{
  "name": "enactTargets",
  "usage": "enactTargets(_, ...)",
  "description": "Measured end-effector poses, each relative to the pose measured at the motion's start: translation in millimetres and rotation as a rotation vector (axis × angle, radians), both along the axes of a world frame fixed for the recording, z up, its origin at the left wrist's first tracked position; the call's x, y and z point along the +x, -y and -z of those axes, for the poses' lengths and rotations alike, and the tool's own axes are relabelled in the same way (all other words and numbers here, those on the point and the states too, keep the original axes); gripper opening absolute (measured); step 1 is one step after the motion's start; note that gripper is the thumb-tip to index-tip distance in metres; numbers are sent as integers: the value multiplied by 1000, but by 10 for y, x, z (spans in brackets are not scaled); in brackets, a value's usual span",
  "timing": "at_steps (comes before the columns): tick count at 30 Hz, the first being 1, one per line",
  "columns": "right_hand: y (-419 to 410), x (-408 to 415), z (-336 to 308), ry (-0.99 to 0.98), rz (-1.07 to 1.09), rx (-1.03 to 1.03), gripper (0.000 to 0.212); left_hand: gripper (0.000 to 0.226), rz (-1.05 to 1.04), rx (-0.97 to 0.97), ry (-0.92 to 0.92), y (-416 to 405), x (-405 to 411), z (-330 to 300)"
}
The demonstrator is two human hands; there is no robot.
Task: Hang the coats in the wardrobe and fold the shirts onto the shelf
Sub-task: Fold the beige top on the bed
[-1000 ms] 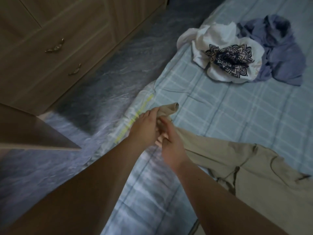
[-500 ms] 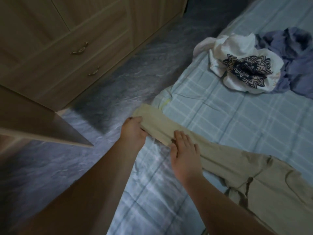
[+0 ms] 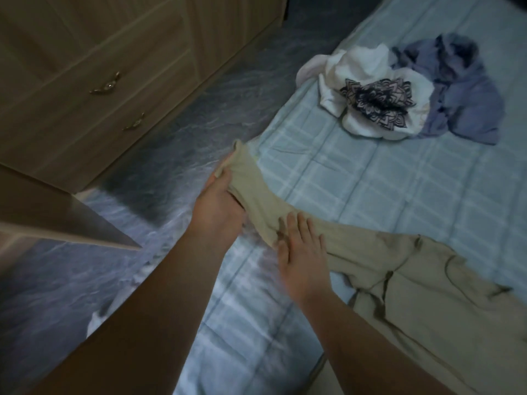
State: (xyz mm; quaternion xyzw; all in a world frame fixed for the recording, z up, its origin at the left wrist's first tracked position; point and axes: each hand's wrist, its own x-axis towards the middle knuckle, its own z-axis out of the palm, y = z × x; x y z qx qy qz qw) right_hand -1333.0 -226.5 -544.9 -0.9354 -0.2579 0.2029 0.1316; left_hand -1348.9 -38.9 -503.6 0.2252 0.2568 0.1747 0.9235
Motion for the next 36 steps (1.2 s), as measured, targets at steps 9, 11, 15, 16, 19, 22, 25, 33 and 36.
enactTargets(9, 2029, 29, -157, 66, 396, 37, 70, 33, 253, 895, -154, 2503, 732, -491)
enactTargets(11, 2622, -10, -158, 89, 473, 22, 67, 38, 355, 992, -102, 3180, 755, -439)
enactTargets(15, 3678, -208, -182, 54, 593, 46, 64, 41, 554, 1070, -60, 4370, 671, -172)
enactTargets(16, 3894, -255, -210, 37, 616, 66, 65, 40, 584, 1080, -77, 4621, 650, -108)
enactTargets(19, 4560, -357, -208, -11, 703, 139, 65, 39, 690, 1159, -98, 5395, 582, 104)
enactTargets(22, 5028, -420, -118, 16, 749, 185, 70, 45, 824, 1241, -105, 5939, 484, 312)
enactTargets(25, 5246, -459, 5, 30, 734, 230, 75, 52, 1000, 1406, -30, 6213, 399, 520)
enactTargets(33, 5236, -763, 115, 82, 686, 233, 71, 70, 1305, 1804, -29, 5988, 134, 431)
enactTargets(36, 5134, -1000, 67, 140, 686, 261, 68, 76, 1371, 1858, -14, 5607, -179, 406)
